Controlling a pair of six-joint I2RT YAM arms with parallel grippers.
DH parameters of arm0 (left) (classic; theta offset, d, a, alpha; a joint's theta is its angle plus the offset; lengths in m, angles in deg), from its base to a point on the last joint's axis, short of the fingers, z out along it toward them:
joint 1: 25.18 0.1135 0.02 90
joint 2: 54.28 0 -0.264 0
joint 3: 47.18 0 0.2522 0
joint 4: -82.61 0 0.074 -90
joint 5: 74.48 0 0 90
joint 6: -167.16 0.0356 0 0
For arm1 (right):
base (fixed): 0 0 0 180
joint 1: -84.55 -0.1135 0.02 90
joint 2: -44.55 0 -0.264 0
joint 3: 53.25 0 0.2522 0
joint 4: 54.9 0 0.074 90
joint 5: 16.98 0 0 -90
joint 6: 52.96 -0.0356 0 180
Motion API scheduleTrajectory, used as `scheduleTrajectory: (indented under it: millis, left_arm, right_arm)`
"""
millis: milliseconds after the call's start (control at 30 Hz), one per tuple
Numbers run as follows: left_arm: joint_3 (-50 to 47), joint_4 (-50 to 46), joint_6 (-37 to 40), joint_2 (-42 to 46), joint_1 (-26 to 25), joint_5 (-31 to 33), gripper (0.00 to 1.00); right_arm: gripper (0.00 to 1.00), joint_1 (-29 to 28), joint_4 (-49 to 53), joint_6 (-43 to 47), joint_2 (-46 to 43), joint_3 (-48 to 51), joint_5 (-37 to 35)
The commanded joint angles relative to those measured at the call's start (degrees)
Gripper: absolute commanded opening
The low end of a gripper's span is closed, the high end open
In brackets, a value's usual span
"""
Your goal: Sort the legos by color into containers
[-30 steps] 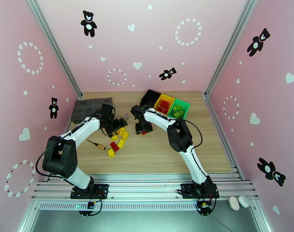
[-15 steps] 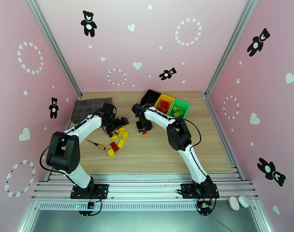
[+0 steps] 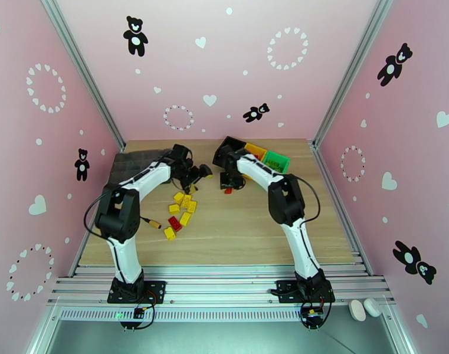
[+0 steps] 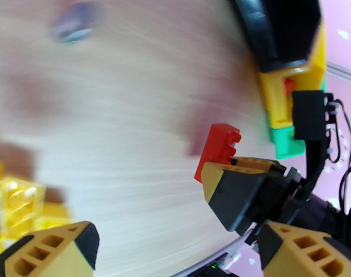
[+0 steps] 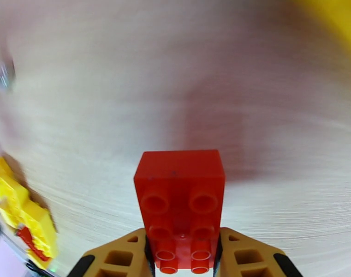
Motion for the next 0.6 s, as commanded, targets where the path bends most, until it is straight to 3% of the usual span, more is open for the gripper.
scheduleTrajectory:
  millis: [0,333,567]
  left_arm:
    - [6.8,2.2,-2.6,-4.5,-1.7,-5.0,0.96]
    - [28.4,-1.4,-4.9,-17.7,-6.2,-8.4,0.95]
    - [33.4,-3.8,-4.8,-20.0,-6.8,-8.0,0.95]
  right_arm:
    - [0.26,2.7,-1.8,-2.2,-5.0,1.0,2.4]
    - [0.28,13.2,-6.9,-8.4,-4.4,0.0,6.6]
    - [0.33,16.7,-7.0,-10.7,0.3,-7.7,7.8]
